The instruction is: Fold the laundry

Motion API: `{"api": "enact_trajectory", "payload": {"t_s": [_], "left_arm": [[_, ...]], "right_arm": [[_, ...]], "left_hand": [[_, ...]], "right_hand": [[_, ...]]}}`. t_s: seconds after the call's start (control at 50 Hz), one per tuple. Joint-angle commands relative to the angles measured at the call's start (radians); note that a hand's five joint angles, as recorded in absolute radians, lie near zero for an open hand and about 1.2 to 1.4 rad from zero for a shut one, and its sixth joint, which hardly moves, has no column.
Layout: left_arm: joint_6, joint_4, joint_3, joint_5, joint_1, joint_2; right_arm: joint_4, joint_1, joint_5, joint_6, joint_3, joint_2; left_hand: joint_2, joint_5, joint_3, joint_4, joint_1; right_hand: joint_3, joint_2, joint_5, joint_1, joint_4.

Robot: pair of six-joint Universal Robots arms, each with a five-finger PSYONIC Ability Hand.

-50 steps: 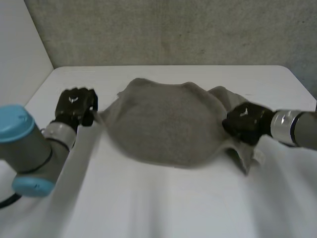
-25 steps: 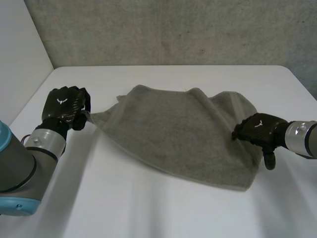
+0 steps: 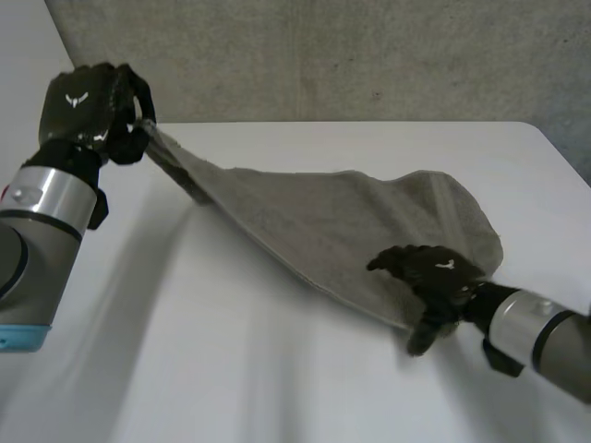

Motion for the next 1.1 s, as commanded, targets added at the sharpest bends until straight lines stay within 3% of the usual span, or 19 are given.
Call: {"api": "enact_trajectory", "payload": {"t_s": [0.02,0.14,0.18,0.24,0.4,0.6,0.68,0.7,0.74,0.86,1.1], "left_arm": [[-0.009,-0.056,0.067,-0.008,-0.043,0.003],[-0.009,-0.056,0.076,-0.009,-0.050,0.005],[-0.009,-0.056,0.076,-0.009,-0.049,0.005],[-0.009,-0.056,0.075,-0.010,-0.041,0.005],[-0.011,-0.054,0.073,-0.062,-0.004,0.003],[-0.016,-0.050,0.070,-0.082,0.065,0.002],[-0.022,-0.048,0.068,-0.084,0.077,-0.001],[-0.022,-0.048,0.068,-0.084,0.077,-0.002],[-0.032,-0.048,0.068,-0.084,0.077,-0.005],[-0.092,-0.050,0.055,-0.082,0.077,-0.005],[-0.095,-0.050,0.039,-0.079,0.075,-0.002]], "right_arm": [[-0.133,0.140,0.061,0.128,-0.007,0.069],[-0.219,0.197,0.210,0.131,-0.031,0.140],[-0.280,0.206,0.322,0.115,-0.044,0.172],[-0.317,0.204,0.393,0.078,-0.047,0.184],[-0.343,0.162,0.451,-0.045,-0.007,0.162],[-0.395,-0.039,0.433,-0.082,0.047,0.046],[-0.389,-0.113,0.382,-0.082,0.053,0.043],[-0.389,-0.113,0.382,-0.082,0.053,0.043],[-0.382,-0.136,0.304,-0.083,0.061,0.049],[-0.353,-0.136,0.217,-0.070,0.061,0.080],[-0.265,-0.128,0.204,-0.065,0.051,0.091]], "left_hand": [[0.181,0.219,0.180,0.178,0.247],[0.181,0.219,0.180,0.178,0.247],[0.181,0.219,0.180,0.178,0.247],[0.181,0.219,0.180,0.178,0.247],[0.181,0.219,0.180,0.178,0.247],[0.181,0.219,0.180,0.178,0.247],[0.181,0.219,0.180,0.178,0.247],[0.181,0.219,0.180,0.178,0.247],[0.181,0.219,0.180,0.178,0.247],[0.181,0.219,0.180,0.178,0.247],[0.181,0.219,0.180,0.178,0.247]], "right_hand": [[-0.069,-0.071,-0.063,-0.061,-0.081],[-0.069,-0.071,-0.063,-0.061,-0.081],[-0.069,-0.071,-0.063,-0.061,-0.081],[-0.069,-0.071,-0.063,-0.061,-0.081],[-0.069,-0.071,-0.063,-0.061,-0.081],[-0.069,-0.071,-0.063,-0.061,-0.081],[0.137,0.135,0.143,0.145,0.125],[0.138,0.136,0.144,0.146,0.126],[0.317,0.315,0.322,0.325,0.304],[0.417,0.415,0.423,0.425,0.405],[0.461,0.459,0.467,0.469,0.449]]}}
